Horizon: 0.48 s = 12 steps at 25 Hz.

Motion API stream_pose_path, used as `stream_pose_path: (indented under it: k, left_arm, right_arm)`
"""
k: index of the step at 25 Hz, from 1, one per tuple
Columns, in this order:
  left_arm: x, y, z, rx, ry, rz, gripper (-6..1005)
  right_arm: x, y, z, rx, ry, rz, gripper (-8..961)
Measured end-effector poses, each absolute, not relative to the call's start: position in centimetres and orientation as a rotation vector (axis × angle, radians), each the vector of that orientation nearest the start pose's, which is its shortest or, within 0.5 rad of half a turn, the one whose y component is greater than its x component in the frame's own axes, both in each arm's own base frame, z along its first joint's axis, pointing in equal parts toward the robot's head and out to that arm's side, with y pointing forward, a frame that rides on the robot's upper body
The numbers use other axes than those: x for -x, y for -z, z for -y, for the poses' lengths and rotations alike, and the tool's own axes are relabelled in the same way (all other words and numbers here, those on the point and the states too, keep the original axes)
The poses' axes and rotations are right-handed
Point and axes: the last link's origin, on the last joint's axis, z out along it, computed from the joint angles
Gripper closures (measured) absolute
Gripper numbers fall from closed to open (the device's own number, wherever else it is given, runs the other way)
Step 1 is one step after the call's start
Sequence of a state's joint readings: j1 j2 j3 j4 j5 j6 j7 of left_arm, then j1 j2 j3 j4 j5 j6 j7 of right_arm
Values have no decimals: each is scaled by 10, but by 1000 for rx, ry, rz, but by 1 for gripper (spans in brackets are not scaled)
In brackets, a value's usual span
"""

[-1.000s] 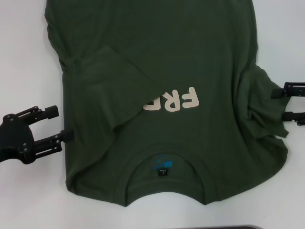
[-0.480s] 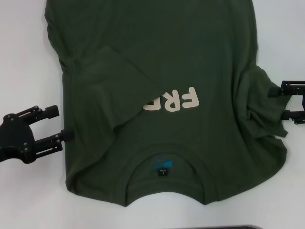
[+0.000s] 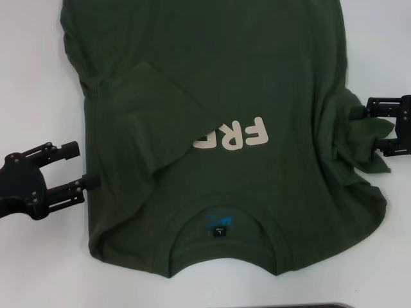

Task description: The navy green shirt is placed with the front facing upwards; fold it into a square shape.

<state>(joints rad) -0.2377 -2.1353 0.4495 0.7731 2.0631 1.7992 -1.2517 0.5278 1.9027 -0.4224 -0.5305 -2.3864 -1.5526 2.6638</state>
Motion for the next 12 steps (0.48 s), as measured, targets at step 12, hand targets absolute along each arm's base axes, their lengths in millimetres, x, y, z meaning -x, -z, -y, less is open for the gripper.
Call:
stream_pose_path:
  k: [12]
  left_arm:
    - [325, -24, -228, 2558, 812, 737, 231]
  right_arm:
    - [-352, -57, -311, 1708, -522, -2404, 109]
